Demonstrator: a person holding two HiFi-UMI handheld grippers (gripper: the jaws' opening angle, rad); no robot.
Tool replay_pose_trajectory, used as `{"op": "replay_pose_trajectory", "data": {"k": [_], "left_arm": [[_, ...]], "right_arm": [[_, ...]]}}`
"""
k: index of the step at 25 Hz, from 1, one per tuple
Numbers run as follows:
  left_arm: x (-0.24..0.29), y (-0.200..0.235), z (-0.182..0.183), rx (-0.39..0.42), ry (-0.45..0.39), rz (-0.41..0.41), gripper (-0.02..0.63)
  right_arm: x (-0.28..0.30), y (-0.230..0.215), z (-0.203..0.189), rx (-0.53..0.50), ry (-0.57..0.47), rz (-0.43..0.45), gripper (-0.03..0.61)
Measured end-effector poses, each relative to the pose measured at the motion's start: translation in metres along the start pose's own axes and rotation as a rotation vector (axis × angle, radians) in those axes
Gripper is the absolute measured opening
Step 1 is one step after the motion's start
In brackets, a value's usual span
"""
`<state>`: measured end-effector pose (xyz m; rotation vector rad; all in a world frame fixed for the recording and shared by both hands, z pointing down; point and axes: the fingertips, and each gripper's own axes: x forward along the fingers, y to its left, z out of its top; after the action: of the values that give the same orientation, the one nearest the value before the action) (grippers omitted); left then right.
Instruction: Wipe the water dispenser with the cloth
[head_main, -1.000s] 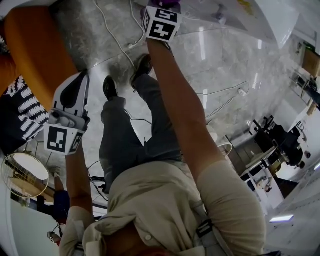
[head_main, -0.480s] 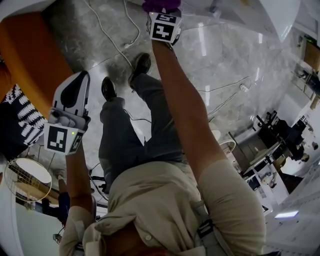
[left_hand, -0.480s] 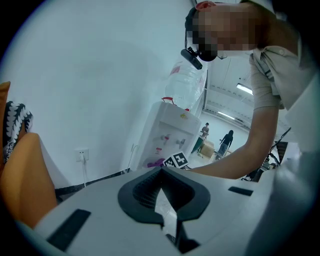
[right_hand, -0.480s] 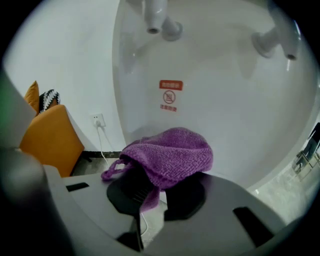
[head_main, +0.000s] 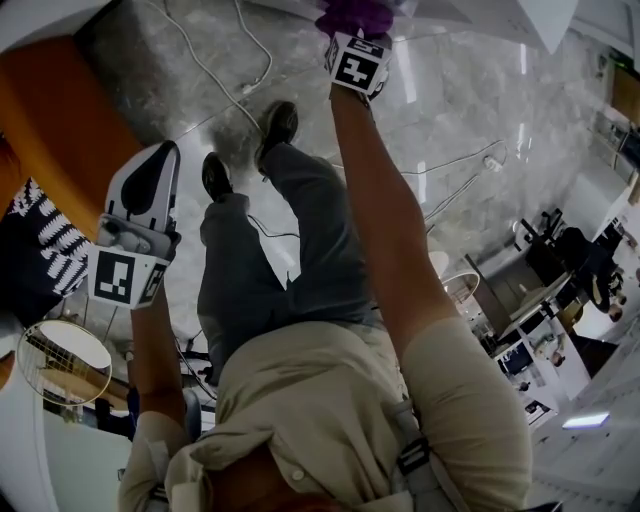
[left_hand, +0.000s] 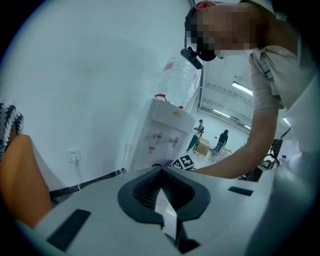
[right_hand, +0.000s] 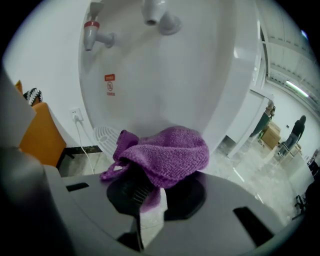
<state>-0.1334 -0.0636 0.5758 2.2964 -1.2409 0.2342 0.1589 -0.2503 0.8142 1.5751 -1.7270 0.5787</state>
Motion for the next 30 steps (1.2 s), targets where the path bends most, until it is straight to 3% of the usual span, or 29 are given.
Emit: {"op": "replay_pose_trajectory", "data": {"k": [17, 30], "left_arm": [[0.017, -0.035, 0.047, 0.039, 0.007, -0.050, 0.015], [0.005, -0.061, 0.118, 0.093, -0.029, -0.063, 0.015]], "right_arm": [[-0.038, -0.057, 0.011, 0.046, 0.015, -0.044, 0.063], [-0.110, -0.077, 0.074, 0.012, -0.063, -0.033, 0.063]]}}
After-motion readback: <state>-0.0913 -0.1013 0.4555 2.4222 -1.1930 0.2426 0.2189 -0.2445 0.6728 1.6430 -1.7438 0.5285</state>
